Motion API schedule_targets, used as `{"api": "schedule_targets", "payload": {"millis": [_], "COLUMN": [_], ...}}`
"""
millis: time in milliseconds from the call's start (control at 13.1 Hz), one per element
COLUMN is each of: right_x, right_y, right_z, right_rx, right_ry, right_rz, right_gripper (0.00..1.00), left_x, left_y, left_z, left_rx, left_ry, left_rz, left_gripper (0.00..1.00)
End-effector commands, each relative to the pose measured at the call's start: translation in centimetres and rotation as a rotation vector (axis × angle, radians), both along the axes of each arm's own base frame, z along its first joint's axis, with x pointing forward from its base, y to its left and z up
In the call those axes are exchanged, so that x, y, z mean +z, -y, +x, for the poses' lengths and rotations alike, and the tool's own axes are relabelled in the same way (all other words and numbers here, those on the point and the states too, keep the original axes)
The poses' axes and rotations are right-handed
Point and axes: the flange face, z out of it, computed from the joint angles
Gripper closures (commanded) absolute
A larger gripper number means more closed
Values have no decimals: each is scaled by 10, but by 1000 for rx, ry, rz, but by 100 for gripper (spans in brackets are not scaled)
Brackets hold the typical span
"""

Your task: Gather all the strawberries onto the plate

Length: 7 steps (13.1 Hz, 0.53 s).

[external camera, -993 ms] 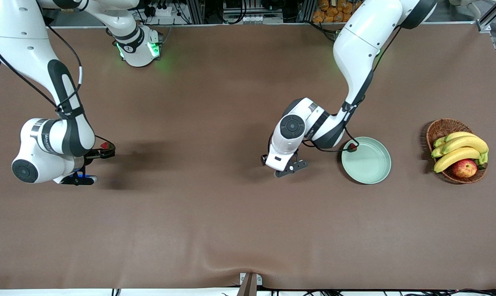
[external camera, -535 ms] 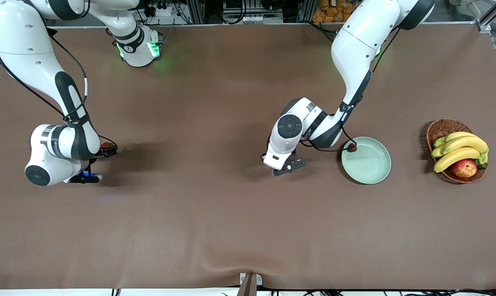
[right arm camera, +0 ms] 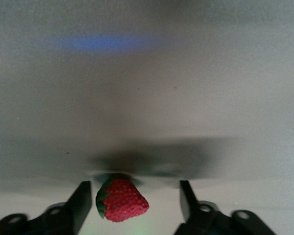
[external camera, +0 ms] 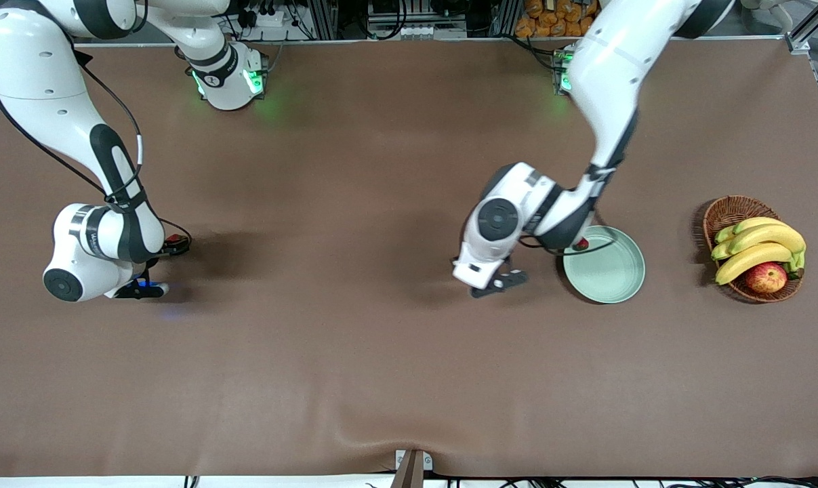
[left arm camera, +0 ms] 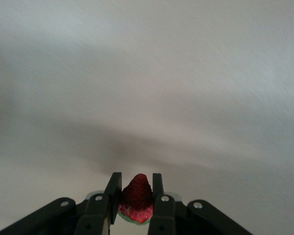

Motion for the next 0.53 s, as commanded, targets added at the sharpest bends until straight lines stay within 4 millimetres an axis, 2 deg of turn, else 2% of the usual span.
{"api": "schedule_targets", "payload": {"millis": [0,153,229,382,458], "right_x": [3,7,13,39,54], "right_y": [-1,-7,-15,-54,-86], "right_z": [-3,3,11,42,57], "right_rx": [25,23,25,16,-56], "right_ry": [0,20,43,122,163], "right_rz": [0,2,1,24,47], "right_gripper": [62,81,88,96,98], "left_x": [38,44,42,28,18], "left_y": [-69,-117,-133,-175,-188], "left_z": [15,28,28,33,33], "left_rx": [-78,-101,-155,-186,-206], "left_ry": [-72,-111,-130,-152,-139], "left_rz": [43,54,47,61,97], "left_gripper": [100,100,100,100,100]}}
